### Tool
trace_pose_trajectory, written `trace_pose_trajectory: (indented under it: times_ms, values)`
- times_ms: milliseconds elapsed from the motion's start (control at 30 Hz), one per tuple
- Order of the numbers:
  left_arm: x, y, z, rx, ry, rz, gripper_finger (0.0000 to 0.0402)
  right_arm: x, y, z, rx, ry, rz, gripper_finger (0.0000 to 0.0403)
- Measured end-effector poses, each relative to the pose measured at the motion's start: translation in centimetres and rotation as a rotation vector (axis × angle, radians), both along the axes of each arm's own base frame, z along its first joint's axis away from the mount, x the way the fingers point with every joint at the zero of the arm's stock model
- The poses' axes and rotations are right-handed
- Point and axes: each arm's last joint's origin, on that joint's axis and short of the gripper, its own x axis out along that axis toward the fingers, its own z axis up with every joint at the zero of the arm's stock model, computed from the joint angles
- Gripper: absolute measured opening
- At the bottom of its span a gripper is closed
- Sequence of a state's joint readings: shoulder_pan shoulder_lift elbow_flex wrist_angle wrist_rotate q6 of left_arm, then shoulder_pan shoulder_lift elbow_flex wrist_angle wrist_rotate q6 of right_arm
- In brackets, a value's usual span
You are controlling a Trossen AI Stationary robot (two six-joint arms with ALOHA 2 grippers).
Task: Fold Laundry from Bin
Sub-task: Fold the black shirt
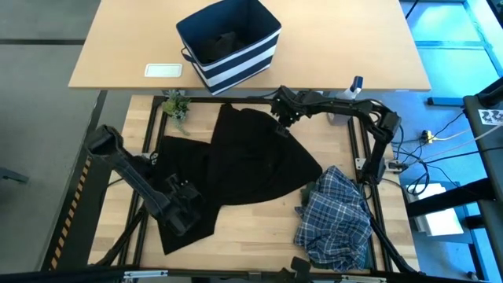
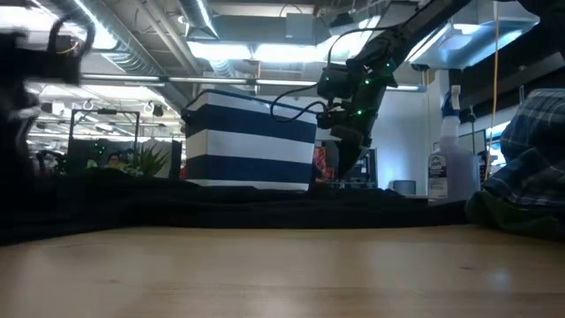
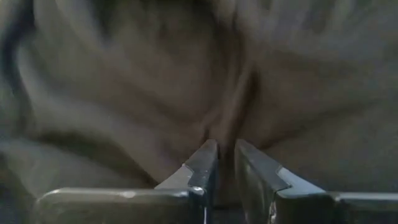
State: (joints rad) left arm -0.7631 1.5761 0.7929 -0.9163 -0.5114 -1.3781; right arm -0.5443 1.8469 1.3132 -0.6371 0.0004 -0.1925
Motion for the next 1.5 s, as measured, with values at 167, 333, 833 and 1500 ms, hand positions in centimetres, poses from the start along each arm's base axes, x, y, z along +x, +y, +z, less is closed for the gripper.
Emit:
trace_pose_trajectory:
  times_ms: [167,333,833,1500]
  values:
    - [-0.2,0.6,2.9,-0.014,-0.186,-0.026,0.0083,-0.1,-0.3,0.0,0.002,-0.004,-0.008,0.0005]
    - [0.2,2.1,4.9,0.071,-0.329,-0.019,0.0113,0.0,-0.2,0.0,0.004,-0.016,-0.003,0.0005]
    - [7.0,17.6,7.0,0.099,-0.245,-0.014,0.0174,0.8,0.1,0.4,0.135,-0.178,0.120,0.0005]
    - [3.9,36.6,-0.4,-0.161,-0.386,0.177,0.0174,2.3,5.0,4.3,0.061,-0.293,0.313,0.0005]
